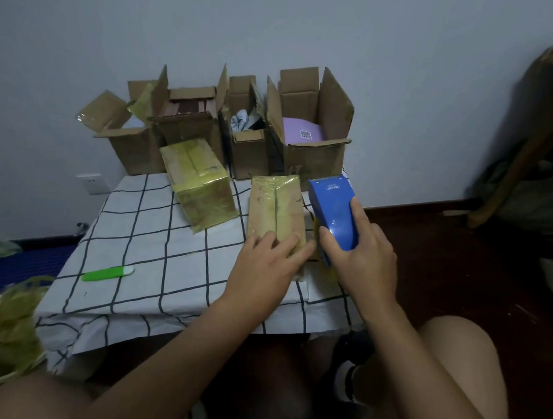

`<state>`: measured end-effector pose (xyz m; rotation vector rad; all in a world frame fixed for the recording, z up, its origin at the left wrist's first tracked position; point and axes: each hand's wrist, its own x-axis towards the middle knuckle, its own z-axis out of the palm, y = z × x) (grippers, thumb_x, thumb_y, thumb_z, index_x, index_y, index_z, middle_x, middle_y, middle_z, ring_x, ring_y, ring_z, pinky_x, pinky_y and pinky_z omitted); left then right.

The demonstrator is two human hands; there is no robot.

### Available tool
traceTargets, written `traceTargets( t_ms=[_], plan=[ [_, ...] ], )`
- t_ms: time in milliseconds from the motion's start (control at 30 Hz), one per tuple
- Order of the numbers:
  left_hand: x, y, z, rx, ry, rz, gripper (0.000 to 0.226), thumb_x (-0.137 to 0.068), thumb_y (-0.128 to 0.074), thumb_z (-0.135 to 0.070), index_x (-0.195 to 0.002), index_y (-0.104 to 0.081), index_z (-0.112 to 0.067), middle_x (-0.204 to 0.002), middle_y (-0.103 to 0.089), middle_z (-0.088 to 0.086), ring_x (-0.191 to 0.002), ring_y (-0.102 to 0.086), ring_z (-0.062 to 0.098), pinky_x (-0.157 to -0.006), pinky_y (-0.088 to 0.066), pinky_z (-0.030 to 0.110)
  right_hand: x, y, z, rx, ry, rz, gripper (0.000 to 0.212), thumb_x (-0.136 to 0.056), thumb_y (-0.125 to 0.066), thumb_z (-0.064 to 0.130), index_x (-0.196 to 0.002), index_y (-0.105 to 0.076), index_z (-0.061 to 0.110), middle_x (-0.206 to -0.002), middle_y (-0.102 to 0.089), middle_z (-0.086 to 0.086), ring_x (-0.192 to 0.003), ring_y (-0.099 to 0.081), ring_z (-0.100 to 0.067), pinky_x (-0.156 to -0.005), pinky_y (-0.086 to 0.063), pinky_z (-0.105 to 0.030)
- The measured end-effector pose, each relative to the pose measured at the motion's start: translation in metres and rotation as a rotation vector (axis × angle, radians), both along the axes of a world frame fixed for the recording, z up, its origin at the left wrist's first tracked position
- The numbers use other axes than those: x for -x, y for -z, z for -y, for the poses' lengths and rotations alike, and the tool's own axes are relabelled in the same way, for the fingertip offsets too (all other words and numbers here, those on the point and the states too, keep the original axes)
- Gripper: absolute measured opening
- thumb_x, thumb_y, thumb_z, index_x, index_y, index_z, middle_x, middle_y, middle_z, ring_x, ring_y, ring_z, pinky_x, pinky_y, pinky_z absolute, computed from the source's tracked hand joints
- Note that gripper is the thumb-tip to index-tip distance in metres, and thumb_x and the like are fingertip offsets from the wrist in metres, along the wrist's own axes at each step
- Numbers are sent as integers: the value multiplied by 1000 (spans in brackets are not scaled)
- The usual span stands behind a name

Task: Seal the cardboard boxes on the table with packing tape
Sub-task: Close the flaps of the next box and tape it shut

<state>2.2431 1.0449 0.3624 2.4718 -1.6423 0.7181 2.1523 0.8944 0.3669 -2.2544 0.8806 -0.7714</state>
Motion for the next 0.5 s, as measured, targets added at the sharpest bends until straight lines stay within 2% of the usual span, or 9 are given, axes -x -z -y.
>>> traceTargets(
  t_ms=[167, 267, 367, 433, 500],
  plan=[
    [1, 2, 5, 8, -14, 8, 49, -67, -74, -11, -113, -59, -22, -110, -62, 4, -77, -52, 29, -69, -47, 41, -4, 2, 3, 25, 11, 1, 77, -86, -61, 57, -154, -31, 35, -107, -57, -5, -95, -58, -25, -78, -48, -37],
    [0, 2, 3, -23, -10, 26, 43, -70, -65, -12, -110, -61, -25, -114, -62, 6, -79, -53, 31, -71, -46, 42, -8, 2, 5, 32, 4, -4, 76, -87, -60, 57, -154, -31, 36, -107, -58, -5, -98, -57, -26, -79, -47, -38],
    [2, 1, 6, 11, -38, 35, 36, -72, -55, -13, -105, -64, -24, -108, -63, 6, -77, -53, 29, -68, -42, 39, -11, 3, 6, 54, 15, 24, 75, -86, -60, 57, -153, -35, 34, -104, -59, -6, -95, -58, -26, -76, -44, -36],
    [5, 3, 10, 45, -71, 29, 40, -71, -63, -12, -109, -66, -23, -110, -64, 6, -77, -53, 29, -69, -42, 38, -10, 7, 4, 78, 28, 60, 75, -85, -61, 56, -152, -38, 31, -100, -59, -6, -90, -58, -27, -71, -42, -34],
    [6, 4, 12, 67, -110, -5, 55, -68, -69, -8, -122, -64, -21, -115, -65, 4, -79, -54, 28, -71, -41, 37, -8, 12, 2, 107, 41, 104, 74, -85, -61, 57, -150, -42, 28, -96, -59, -6, -82, -59, -27, -67, -42, -33]
  ],
)
